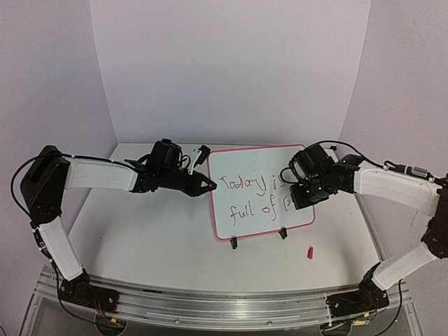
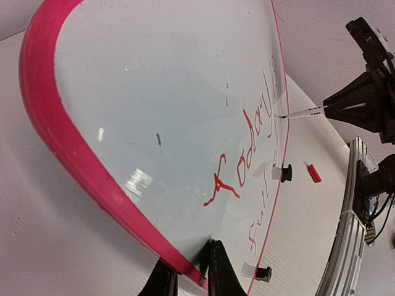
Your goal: Write a sentence on the whiteboard
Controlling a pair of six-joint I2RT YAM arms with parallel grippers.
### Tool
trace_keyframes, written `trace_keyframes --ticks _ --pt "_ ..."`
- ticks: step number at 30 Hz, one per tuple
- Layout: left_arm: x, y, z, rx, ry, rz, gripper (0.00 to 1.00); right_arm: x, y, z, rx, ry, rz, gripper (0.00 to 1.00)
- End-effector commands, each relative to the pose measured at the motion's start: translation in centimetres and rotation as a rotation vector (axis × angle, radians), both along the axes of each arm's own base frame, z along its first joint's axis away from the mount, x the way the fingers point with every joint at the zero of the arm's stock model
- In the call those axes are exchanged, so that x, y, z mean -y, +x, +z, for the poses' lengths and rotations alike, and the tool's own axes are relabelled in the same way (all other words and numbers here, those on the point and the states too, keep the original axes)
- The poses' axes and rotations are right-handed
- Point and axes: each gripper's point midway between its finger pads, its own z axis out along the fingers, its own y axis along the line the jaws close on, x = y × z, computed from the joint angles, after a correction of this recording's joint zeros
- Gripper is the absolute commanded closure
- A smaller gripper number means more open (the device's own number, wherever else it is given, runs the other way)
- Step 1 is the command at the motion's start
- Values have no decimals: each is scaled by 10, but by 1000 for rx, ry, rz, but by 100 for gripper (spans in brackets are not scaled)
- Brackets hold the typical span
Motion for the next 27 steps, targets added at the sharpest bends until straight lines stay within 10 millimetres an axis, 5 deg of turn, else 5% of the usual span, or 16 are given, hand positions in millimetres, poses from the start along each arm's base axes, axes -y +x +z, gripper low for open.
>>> trace_keyframes --ticks 1,18,27 --pt "-69 43 -76 73 397 226 100 -8 2 -7 -32 35 1 100" --pt "-71 43 -76 75 405 231 100 7 -4 -14 -48 -34 -14 100" --pt "-71 43 -77 75 403 232 100 7 6 3 7 -33 -32 100"
